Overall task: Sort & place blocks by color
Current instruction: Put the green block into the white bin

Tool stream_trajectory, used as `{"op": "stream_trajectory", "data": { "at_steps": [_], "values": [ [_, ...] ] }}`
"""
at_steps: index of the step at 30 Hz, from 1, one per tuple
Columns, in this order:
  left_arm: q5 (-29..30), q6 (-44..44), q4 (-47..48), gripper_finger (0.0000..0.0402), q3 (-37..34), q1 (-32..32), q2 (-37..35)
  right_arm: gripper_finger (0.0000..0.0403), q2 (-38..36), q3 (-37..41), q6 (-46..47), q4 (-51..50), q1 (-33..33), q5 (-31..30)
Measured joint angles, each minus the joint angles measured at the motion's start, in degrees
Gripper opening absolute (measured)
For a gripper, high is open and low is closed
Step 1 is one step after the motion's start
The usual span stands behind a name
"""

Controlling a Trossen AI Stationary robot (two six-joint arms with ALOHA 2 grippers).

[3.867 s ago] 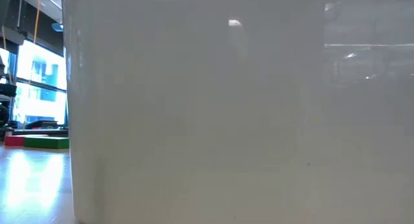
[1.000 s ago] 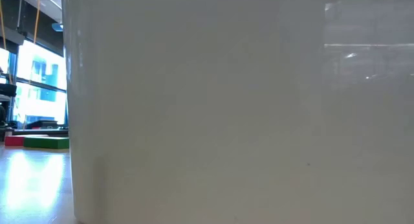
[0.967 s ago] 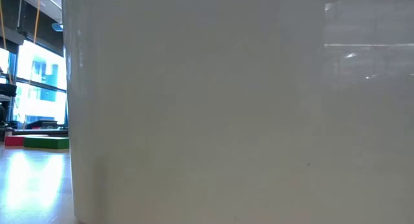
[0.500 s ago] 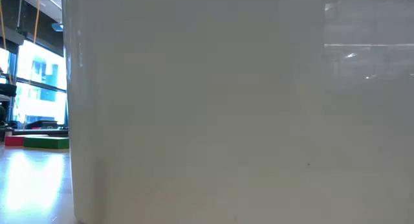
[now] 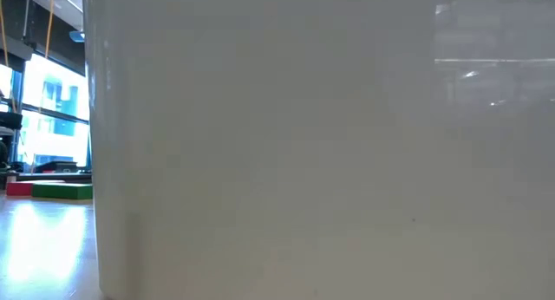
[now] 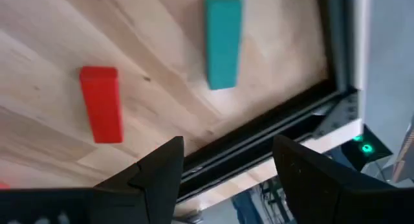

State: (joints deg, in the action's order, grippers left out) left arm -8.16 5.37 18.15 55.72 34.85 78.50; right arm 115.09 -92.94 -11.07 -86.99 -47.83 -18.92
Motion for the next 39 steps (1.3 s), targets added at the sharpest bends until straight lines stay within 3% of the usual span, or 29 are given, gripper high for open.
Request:
{"op": "stream_trajectory", "data": {
  "at_steps": [7, 13, 18, 27, 39],
  "values": [
    [0.0, 0.0, 0.0, 0.0229, 0.0, 0.0, 0.0, 0.0227, 0.0, -11.6, -3.4, 0.0, -1.0, 4.9],
    [0.0, 0.0, 0.0, 0.0229, 0.0, 0.0, 0.0, 0.0227, 0.0, -20.5, 2.1, 5.5, -4.1, 17.6],
    [0.0, 0.0, 0.0, 0.0229, 0.0, 0.0, 0.0, 0.0227, 0.0, -21.7, 6.5, 13.9, -5.7, 28.7],
    [0.0, 0.0, 0.0, 0.0229, 0.0, 0.0, 0.0, 0.0227, 0.1, -15.1, 11.9, 33.9, -5.8, 31.3],
    [0.0, 0.0, 0.0, 0.0229, 0.0, 0.0, 0.0, 0.0227, 0.2, 1.8, 21.3, 45.8, -7.2, 26.2]
  ]
}}
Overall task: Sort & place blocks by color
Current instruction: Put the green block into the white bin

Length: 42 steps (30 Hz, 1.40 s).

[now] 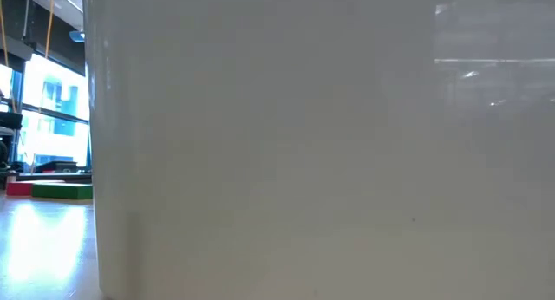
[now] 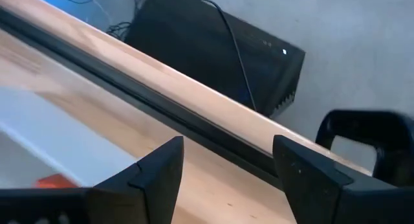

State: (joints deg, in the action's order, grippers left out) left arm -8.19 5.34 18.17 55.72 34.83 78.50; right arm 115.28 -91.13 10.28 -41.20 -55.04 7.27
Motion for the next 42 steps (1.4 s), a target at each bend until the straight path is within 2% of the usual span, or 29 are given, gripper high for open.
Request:
{"op": "stream_trajectory", "data": {
  "at_steps": [4, 13, 21, 36, 42],
  "values": [
    [0.0, 0.0, 0.0, 0.0229, 0.0, 0.0, 0.0, 0.0227, 0.0, 2.9, 0.4, 2.0, -0.5, 0.0],
    [0.0, 0.0, 0.0, 0.0229, 0.0, 0.0, 0.0, 0.0227, 0.0, 3.2, 0.2, 1.2, -0.5, -2.6],
    [0.0, -2.1, 0.0, 0.0229, 0.0, 0.0, 0.0, 0.0227, 0.0, 3.2, -0.2, -5.1, -0.8, -6.1],
    [0.0, -2.6, 0.0, 0.0229, 0.0, 0.0, 0.0, 0.0227, 0.0, 3.1, -1.8, -12.7, -2.7, -6.3],
    [0.0, -2.6, 0.0, 0.0229, 0.0, 0.0, 0.0, 0.0227, 0.0, 3.1, -5.5, -17.0, -2.3, -5.7]
  ]
}}
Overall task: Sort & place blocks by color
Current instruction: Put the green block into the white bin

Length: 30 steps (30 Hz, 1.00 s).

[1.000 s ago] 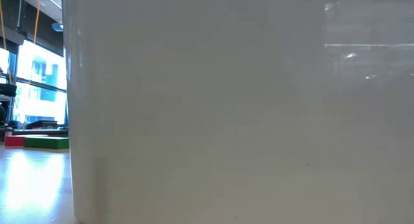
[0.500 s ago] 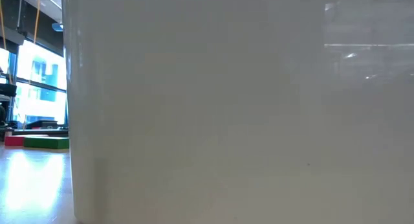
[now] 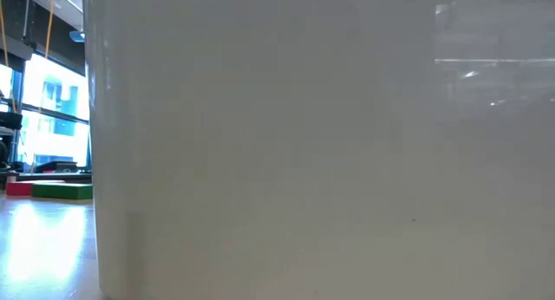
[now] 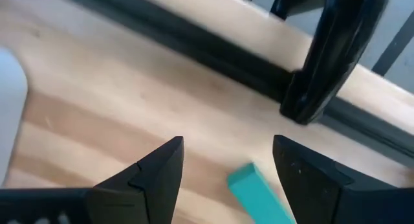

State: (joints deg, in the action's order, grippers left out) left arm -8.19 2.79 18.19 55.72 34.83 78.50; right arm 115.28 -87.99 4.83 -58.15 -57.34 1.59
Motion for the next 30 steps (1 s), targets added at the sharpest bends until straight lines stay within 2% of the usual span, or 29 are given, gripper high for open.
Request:
{"op": "stream_trajectory", "data": {
  "at_steps": [5, 11, 17, 21, 30],
  "values": [
    [0.0, 0.0, 0.0, 0.0229, 0.0, 0.0, 0.0, 0.0227, 0.0, -0.6, -2.3, -1.2, 0.8, 2.5],
    [0.0, 0.0, 0.0, 0.0229, 0.0, 0.0, 0.0, 0.0227, -0.1, -5.8, -3.4, -4.4, 1.7, 3.1],
    [0.0, 0.0, 0.0, 0.0229, 0.0, 0.0, 0.0, 0.0227, -0.1, -10.5, -10.4, -9.0, 1.8, -2.3],
    [0.0, 0.0, 0.0, 0.0229, 0.0, 0.0, 0.0, 0.0227, -0.1, -10.6, -14.7, -11.8, 1.6, -3.6],
    [0.0, 0.0, -0.1, 0.0229, 0.0, 0.0, 0.0, 0.0227, 4.8, -10.6, -15.4, -18.9, 1.7, -7.9]
  ]
}}
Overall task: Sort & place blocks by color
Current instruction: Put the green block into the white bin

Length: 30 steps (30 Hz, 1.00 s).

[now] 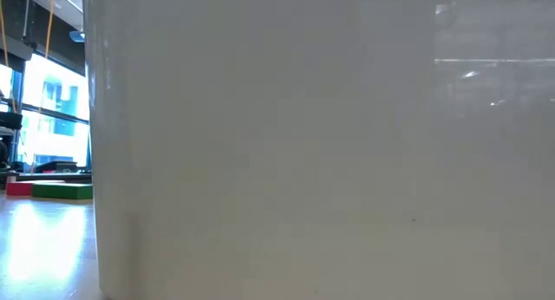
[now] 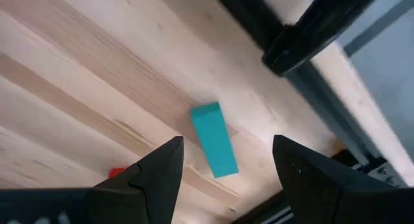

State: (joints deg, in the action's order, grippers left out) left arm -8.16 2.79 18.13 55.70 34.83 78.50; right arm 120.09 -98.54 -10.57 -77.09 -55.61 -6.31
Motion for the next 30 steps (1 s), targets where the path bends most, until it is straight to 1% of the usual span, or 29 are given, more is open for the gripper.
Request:
{"op": "stream_trajectory", "data": {
  "at_steps": [5, 12, 25, 30],
  "values": [
    [0.0, 0.0, 0.0, 0.0229, 0.0, 0.0, 0.0, 0.0227, 2.5, 0.0, -0.3, -1.8, 0.9, -3.1],
    [0.0, 0.0, 0.0, 0.0229, 0.0, 0.0, 0.0, 0.0227, 5.5, 0.0, -2.9, -4.5, 2.5, -7.1],
    [0.3, 0.0, 0.0, 0.0229, 0.0, 0.0, 0.0, 0.0227, 6.7, 0.0, -3.9, -4.3, 3.2, -7.2],
    [0.3, 0.0, 0.0, 0.0229, 0.0, 0.0, 0.0, 0.0227, 7.9, 0.0, -6.9, -6.0, 3.2, -7.2]
  ]
}}
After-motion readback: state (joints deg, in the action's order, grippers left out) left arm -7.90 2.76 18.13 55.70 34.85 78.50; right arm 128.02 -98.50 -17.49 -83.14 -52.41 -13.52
